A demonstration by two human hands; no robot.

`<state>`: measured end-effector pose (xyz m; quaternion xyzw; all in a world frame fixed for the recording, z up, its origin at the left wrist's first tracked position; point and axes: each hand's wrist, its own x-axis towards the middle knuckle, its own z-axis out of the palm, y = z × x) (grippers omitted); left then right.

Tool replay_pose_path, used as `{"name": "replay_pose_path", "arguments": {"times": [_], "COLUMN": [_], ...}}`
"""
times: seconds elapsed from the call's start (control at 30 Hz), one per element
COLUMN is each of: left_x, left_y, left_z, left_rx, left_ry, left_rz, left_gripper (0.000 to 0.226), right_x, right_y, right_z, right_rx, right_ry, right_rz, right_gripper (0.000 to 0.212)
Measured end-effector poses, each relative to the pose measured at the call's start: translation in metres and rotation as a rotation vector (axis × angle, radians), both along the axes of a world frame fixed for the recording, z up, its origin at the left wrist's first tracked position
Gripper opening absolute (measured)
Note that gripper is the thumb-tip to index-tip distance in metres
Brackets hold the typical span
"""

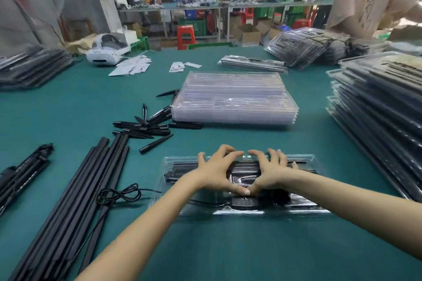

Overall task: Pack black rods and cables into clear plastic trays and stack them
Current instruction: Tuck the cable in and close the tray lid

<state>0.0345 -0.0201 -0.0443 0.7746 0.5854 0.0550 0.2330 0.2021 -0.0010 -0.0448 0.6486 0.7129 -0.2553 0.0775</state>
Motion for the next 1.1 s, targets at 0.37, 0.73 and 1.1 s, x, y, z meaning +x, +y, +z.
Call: {"name": "replay_pose_path", "arguments": {"times": [0.37,0.73,1.1], "left_x": [0.044,0.04,-0.046], "left_y": [-0.147,-0.119,-0.115], "left_z": [0.0,-0.003,-0.005], "left_rx": [-0.771,-0.206,-0.286], "left_ry": [-1.592,-1.272,-1.04], "left_rz": [0.816,1.044,0.61], "left_gripper": [0.032,0.054,0.046], "right_x": [0.027,0.022,0.01], "right_y": [0.016,-0.017,-0.066], "right_z": [0.019,0.025,0.032], "right_rx": [0.038,-0.081,-0.189], "right_ry": [-0.1,0.235,0.274], "right_rz": [0.202,0.148,0.327], "right_gripper": [0.104,0.072,0.063]}}
